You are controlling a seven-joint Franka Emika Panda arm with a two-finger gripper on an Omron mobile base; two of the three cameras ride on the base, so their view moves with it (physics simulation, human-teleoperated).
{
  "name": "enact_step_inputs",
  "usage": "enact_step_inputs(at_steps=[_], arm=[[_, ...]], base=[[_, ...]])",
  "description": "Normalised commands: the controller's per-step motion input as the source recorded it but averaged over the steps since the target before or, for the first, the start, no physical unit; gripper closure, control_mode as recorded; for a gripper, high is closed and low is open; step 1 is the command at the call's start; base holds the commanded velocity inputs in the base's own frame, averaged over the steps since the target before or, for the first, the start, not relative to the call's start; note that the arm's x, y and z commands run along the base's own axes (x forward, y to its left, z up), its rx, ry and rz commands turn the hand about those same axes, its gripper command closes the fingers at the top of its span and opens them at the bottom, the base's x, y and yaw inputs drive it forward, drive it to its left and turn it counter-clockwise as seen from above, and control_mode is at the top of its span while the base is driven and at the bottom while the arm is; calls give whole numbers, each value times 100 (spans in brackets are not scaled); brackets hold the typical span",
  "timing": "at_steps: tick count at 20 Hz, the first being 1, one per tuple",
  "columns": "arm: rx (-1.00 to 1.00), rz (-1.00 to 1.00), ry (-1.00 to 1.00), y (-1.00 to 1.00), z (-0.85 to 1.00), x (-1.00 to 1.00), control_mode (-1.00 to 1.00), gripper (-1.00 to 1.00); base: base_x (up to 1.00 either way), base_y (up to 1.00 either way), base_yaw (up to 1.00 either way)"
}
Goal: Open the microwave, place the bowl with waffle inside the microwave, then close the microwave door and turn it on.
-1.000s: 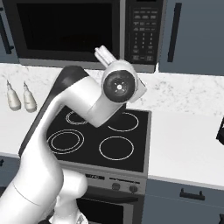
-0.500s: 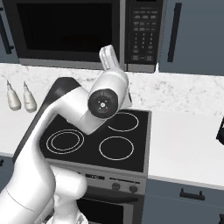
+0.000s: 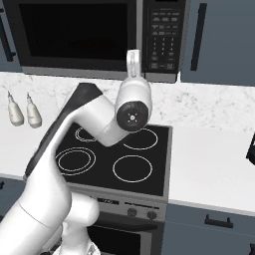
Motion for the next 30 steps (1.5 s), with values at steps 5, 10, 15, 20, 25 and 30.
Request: enact_step_inputs(at_steps=[5,10,15,20,25,30], arm=[[22,4,-3,-2,0,44,-100,100],[17,0,-2,-20,-1,42,-100,100],[4,0,0,-45,-21,28,-100,100],[0,1,0,-8,-14,22,-100,100],[0,3,0,4,0,21,-100,100],[0,2,0,0,0,33,-100,100]], base=[[0,0,0],[0,0,0],[0,0,0],[0,0,0],[0,0,0],[0,0,0]])
